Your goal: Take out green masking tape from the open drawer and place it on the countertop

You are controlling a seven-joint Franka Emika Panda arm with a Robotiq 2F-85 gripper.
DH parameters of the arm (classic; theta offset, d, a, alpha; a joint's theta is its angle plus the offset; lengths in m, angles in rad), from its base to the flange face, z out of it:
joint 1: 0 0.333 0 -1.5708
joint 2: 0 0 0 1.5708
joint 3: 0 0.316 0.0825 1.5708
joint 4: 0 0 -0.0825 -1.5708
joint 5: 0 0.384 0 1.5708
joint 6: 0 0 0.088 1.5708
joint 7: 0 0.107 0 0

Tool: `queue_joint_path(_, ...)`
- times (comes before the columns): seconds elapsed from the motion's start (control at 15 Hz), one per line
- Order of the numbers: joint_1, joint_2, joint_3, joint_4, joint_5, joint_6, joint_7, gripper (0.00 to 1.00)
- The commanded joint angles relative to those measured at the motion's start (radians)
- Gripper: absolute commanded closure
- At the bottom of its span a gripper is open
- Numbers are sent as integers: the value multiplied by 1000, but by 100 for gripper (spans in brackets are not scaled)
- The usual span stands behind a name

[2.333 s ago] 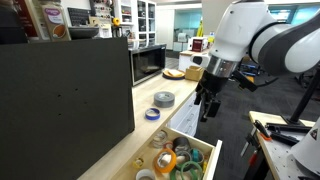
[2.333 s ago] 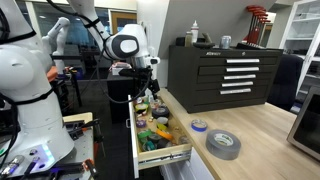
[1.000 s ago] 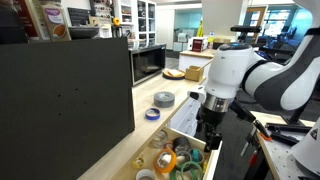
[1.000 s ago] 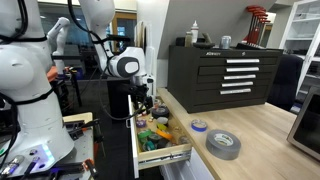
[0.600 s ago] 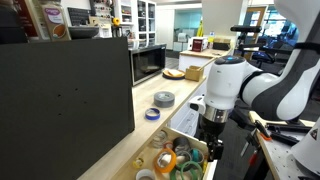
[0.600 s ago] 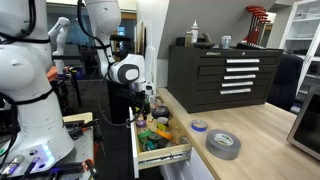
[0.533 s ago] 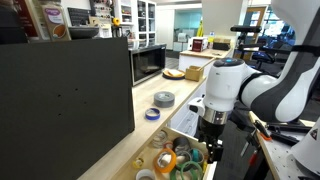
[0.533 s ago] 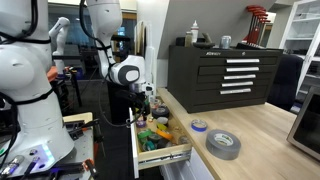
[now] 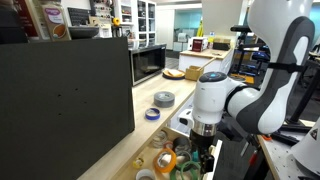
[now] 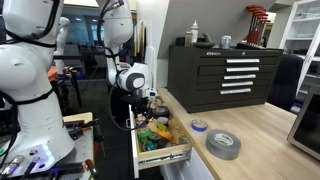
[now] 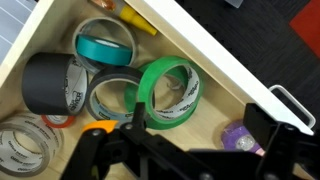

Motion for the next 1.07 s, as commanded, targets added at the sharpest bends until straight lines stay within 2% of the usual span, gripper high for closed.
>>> queue_joint_path(0.0, 39, 74, -44, 71, 38, 1, -82, 0)
queue_joint_path(0.87, 17, 237, -55, 174, 84, -2, -173, 0)
queue_joint_path(1.0, 20, 245, -63, 182, 80, -3, -176, 28)
